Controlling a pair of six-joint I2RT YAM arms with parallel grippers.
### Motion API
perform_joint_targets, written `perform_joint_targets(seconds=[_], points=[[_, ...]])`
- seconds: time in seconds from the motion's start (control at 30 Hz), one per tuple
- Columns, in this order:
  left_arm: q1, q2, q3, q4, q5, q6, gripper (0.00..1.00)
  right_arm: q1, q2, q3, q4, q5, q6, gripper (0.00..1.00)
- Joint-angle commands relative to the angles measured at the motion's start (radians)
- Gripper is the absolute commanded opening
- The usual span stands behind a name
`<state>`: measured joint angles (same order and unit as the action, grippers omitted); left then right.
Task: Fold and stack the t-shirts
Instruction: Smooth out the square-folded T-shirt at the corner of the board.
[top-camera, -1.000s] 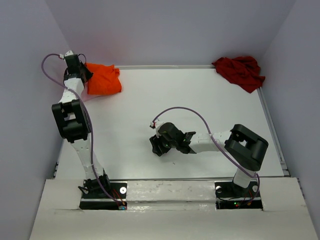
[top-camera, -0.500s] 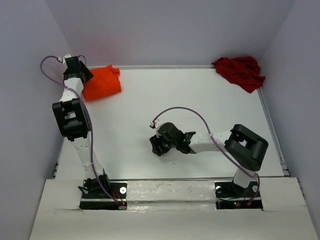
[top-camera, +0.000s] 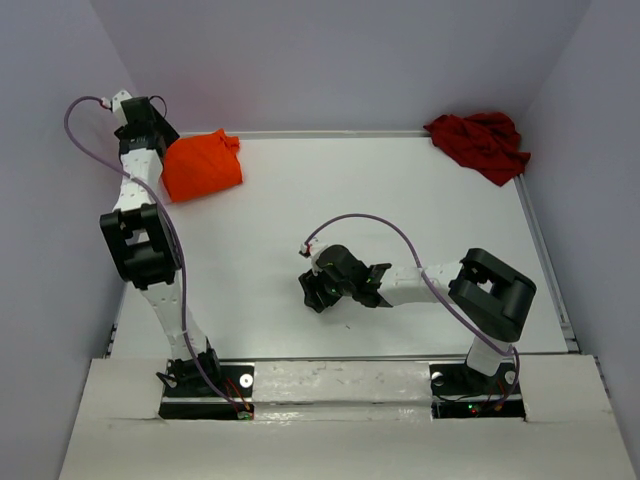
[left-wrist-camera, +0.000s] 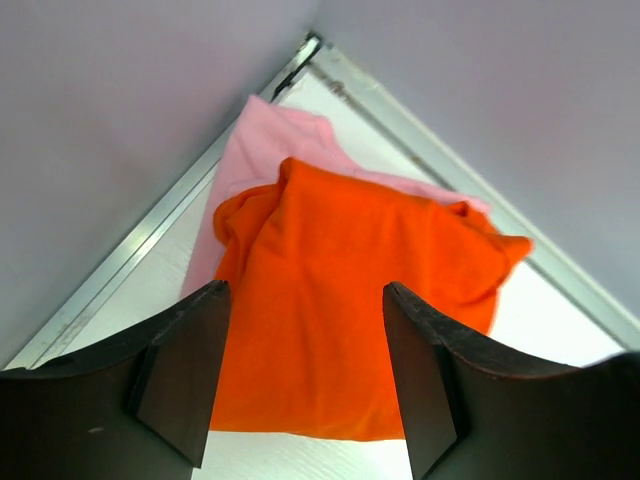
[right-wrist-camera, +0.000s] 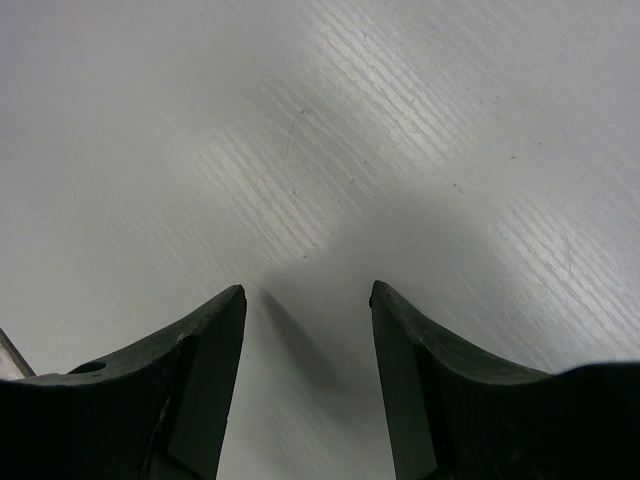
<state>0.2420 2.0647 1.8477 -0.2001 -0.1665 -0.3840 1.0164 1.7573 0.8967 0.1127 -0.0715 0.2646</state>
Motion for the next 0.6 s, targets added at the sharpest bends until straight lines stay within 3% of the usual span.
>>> perform_joint_targets(seconds=[0.0, 0.1, 0.37, 0.43, 0.57], points=[[-0.010, -0.127, -0.003, 0.088, 0.083, -0.049, 0.72, 0.016, 0.056, -0.019, -0.091, -0.025, -0.002, 0.59], [-0.017, -0.158, -0.051, 0.192, 0.241, -0.085, 0.72, 0.016, 0.062, -0.013, -0.096, -0.027, -0.004, 0.59], [-0.001, -0.037, -0.105, 0.404, 0.666, -0.199, 0.71, 0.016, 0.065, -0.015, -0.099, -0.024, -0.004, 0.59], [0.023, 0.012, -0.178, 0.587, 0.824, -0.322, 0.71, 0.016, 0.065, -0.016, -0.100, -0.021, -0.002, 0.59], [0.060, 0.132, -0.232, 0.850, 0.979, -0.554, 0.71, 0.016, 0.067, -0.019, -0.100, -0.022, -0.002, 0.59]])
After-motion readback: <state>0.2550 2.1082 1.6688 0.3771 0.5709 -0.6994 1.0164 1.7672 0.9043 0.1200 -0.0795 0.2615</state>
